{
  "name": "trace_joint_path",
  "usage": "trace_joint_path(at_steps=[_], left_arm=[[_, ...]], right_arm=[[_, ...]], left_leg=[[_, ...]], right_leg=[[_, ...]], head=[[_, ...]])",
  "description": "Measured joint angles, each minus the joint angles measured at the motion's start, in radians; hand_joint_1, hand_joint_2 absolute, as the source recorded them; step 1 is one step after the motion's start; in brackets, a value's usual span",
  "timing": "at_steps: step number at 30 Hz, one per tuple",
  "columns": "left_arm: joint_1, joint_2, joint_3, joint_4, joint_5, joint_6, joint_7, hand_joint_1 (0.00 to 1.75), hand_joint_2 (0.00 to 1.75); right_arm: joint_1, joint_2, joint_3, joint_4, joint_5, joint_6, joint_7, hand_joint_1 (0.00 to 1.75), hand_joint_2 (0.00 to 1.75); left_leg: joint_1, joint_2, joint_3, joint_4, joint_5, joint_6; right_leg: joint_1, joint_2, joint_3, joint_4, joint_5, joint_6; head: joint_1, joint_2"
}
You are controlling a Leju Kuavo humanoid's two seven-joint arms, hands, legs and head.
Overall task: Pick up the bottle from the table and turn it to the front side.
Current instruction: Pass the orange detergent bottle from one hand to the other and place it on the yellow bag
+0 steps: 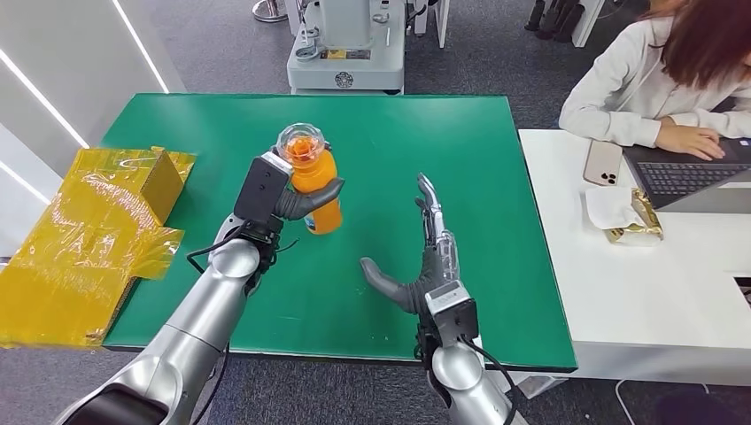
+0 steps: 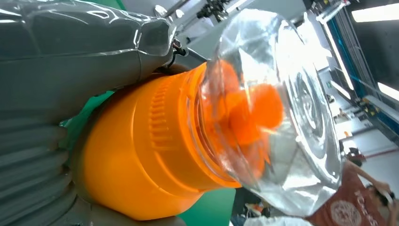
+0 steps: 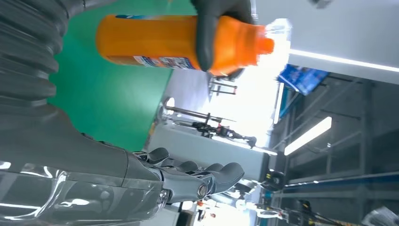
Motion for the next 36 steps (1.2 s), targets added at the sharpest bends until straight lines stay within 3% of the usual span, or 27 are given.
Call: trace_joint_path(at_steps=[15, 21, 27, 31, 36], left_arm=[[0.007, 0.043, 0.085, 0.076, -0.113, 0.112, -0.036, 1.75, 1.75], [0.005, 0.076, 0.085, 0.090, -0.276, 0.296, -0.039, 1.75, 1.75], [0.004, 0.114, 0.084, 0.104, -0.400, 0.412, -0.043, 1.75, 1.75], [0.005, 0.132, 0.083, 0.106, -0.560, 0.528, 0.004, 1.75, 1.75], [0.022, 0.155, 0.101, 0.060, -0.998, 0.588, 0.141, 1.75, 1.75]], right_arm=[[0.125, -0.044, 0.012, -0.212, -0.032, 0.045, -0.011, 0.00, 1.75], [0.134, -0.049, 0.020, -0.231, -0.029, 0.050, -0.022, 0.00, 1.75], [0.136, -0.051, 0.027, -0.233, -0.031, 0.043, -0.027, 0.00, 1.75], [0.137, -0.051, 0.035, -0.229, -0.033, 0.040, -0.030, 0.00, 1.75], [0.137, -0.051, 0.050, -0.212, -0.036, 0.038, -0.035, 0.00, 1.75]], left_leg=[[0.000, 0.000, 0.000, 0.000, 0.000, 0.000], [0.000, 0.000, 0.000, 0.000, 0.000, 0.000], [0.000, 0.001, 0.000, 0.000, 0.000, 0.000], [0.000, 0.001, 0.000, 0.000, 0.000, 0.000], [0.000, 0.000, 0.000, 0.000, 0.000, 0.000]], right_leg=[[0.000, 0.000, 0.000, 0.000, 0.000, 0.000], [0.000, 0.000, 0.000, 0.000, 0.000, 0.000], [0.000, 0.001, 0.000, 0.000, 0.000, 0.000], [0.000, 0.001, 0.000, 0.000, 0.000, 0.000], [0.000, 0.001, 0.000, 0.000, 0.000, 0.000]], head=[[0.000, 0.000], [0.000, 0.000], [0.000, 0.000], [0.000, 0.000], [0.000, 0.000]])
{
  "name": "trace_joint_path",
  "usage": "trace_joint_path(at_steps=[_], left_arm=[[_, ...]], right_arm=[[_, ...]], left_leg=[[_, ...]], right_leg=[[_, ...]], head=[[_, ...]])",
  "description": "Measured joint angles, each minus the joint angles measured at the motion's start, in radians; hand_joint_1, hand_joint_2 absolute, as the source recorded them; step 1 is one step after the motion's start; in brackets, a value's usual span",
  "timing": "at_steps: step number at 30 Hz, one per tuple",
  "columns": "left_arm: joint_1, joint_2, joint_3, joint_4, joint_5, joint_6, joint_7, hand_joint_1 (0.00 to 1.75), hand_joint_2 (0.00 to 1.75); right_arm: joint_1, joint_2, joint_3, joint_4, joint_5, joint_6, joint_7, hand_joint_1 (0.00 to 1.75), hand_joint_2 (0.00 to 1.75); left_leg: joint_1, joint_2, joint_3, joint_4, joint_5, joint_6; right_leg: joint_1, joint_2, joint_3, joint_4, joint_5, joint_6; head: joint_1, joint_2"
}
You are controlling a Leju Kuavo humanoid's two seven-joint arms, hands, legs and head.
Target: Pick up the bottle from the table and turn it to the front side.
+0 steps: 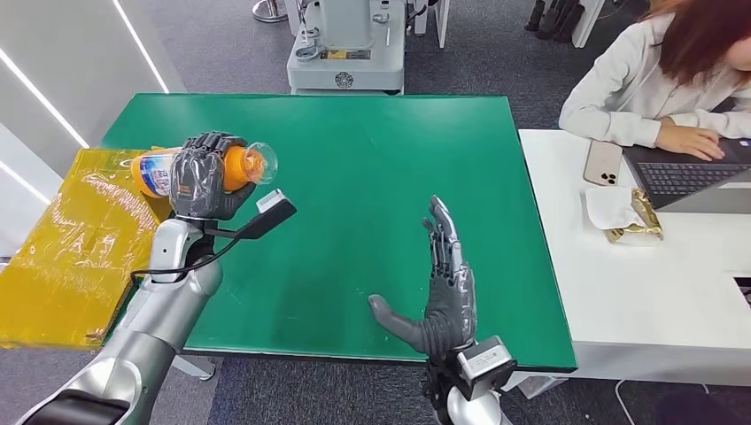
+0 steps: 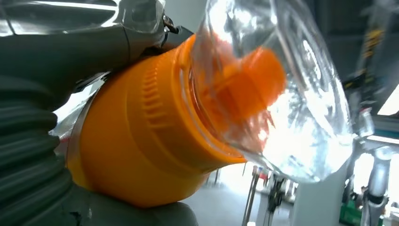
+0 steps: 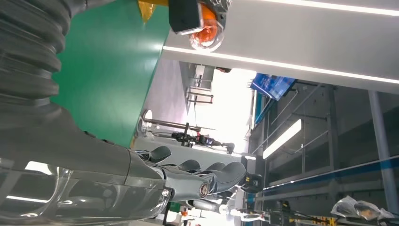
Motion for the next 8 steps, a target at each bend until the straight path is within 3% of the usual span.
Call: trace_joint_path(at_steps=[8], left_arm=[[0.002, 0.019, 0.035, -0.039, -0.337, 0.002, 0.145, 1.75, 1.75]], right_arm=[[0.002, 0.000, 0.021, 0.020, -0.005, -0.016, -0.007, 0.00, 1.75]], left_leg=[[0.000, 0.001, 0.000, 0.000, 0.000, 0.000]], right_leg=[[0.000, 0.001, 0.000, 0.000, 0.001, -0.001]], head=[[0.000, 0.000]])
